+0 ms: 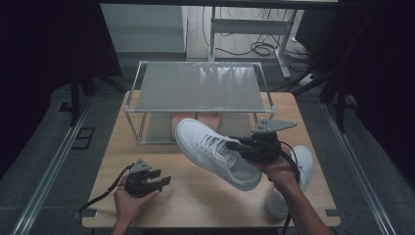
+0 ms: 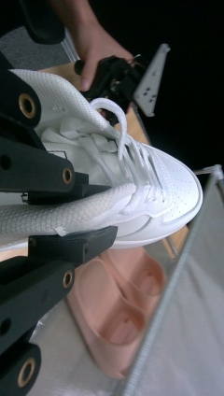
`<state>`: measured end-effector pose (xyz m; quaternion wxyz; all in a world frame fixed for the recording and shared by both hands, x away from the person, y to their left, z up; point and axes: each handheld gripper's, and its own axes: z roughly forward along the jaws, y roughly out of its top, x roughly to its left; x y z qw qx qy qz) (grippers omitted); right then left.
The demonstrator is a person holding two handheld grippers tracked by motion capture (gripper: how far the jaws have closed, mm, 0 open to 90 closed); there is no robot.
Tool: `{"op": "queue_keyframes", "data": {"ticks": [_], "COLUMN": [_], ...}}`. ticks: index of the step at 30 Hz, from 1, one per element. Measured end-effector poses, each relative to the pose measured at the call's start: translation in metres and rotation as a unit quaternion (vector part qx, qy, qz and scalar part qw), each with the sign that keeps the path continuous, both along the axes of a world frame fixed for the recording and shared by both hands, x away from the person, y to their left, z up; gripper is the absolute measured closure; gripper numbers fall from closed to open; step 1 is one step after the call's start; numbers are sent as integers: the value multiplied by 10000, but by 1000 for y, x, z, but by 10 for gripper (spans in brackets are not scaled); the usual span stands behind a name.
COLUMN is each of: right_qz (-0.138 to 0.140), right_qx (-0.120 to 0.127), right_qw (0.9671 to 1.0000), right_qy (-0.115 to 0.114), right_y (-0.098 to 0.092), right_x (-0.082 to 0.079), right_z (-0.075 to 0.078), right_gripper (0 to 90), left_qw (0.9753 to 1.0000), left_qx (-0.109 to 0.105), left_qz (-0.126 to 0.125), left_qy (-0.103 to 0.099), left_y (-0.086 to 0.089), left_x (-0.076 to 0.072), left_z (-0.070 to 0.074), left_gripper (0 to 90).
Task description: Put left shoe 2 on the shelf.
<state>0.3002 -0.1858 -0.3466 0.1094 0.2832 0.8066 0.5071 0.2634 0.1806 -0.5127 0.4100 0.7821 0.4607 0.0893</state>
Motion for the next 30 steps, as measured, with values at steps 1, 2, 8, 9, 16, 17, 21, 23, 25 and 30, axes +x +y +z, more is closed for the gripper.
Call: {"op": "queue_keyframes", "data": {"ticks": [1,2,8,9,16,17,21,23,25,30], "right_qz": [2,5,-30,-33,-124,-153,-224,-214,-229,-302], "right_qx": [28,47,111,125,232,231,243,234,217,178], "right_qw": [10000,10000,9999,9999,9994,9993,9992,9993,9994,9993], "right_qy": [-24,-39,-84,-87,-205,-231,-220,-172,-153,-154], "right_y": [1,1,7,7,9,9,12,14,16,22], "right_x": [2,3,13,15,26,28,39,44,48,57], "right_z": [5,8,23,25,46,49,58,60,61,62], "right_gripper": [801,802,802,802,802,802,802,802,803,803], "left_qw": [10000,10000,10000,10000,10000,10000,10000,10000,10000,10000], "left_qx": [-6,-8,-11,-14,-14,-16,-14,-36,-16,-11], "left_qz": [2,-3,-8,-5,-11,-10,-29,-19,18,42], "left_qy": [3,4,-2,-5,5,4,21,30,22,-3], "left_y": [0,0,0,0,0,0,-1,-1,-1,0], "left_x": [0,0,0,0,0,0,0,0,0,0], "left_z": [0,0,0,0,0,0,-1,-1,0,1], "left_gripper": [473,473,473,473,473,473,473,473,473,472]}}
